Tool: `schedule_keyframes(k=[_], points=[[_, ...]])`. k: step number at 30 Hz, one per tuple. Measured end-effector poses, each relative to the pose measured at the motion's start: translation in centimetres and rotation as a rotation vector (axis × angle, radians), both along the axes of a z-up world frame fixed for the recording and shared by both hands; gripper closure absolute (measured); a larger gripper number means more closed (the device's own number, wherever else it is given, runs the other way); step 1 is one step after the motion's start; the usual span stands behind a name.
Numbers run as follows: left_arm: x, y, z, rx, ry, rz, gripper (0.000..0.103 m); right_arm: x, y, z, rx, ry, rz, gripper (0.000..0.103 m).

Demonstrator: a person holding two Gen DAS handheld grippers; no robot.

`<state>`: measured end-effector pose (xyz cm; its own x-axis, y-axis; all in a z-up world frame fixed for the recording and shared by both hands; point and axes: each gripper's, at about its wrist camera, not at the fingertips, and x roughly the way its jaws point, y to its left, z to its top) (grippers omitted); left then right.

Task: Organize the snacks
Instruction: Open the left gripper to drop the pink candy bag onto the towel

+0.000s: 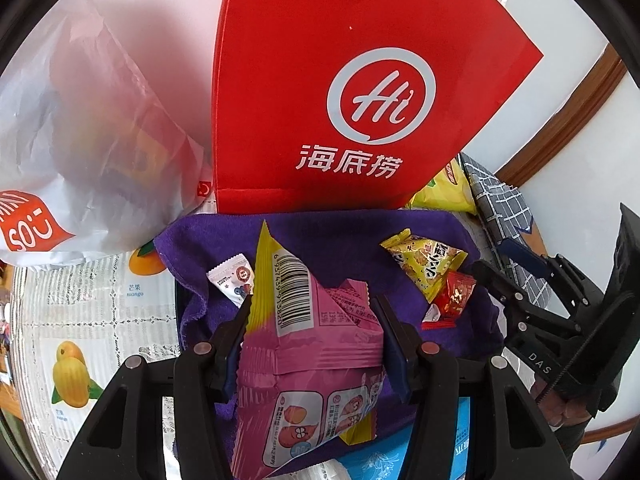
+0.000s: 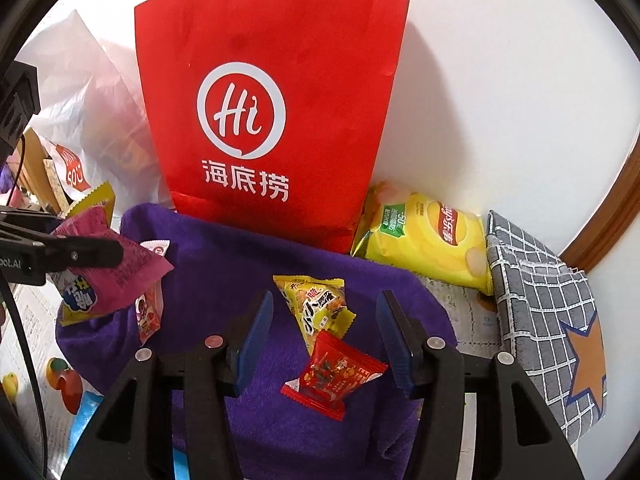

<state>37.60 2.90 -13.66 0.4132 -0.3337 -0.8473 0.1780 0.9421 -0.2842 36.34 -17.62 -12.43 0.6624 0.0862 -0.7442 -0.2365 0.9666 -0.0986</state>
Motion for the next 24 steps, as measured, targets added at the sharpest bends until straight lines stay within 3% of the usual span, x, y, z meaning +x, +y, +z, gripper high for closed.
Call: schedule_keyframes(k=[24], points=[[0.5, -1.2, -1.4, 0.013, 0.048, -0.024, 0.049, -0.2, 0.3, -0.1, -0.008, 0.006, 0.004, 0.048]])
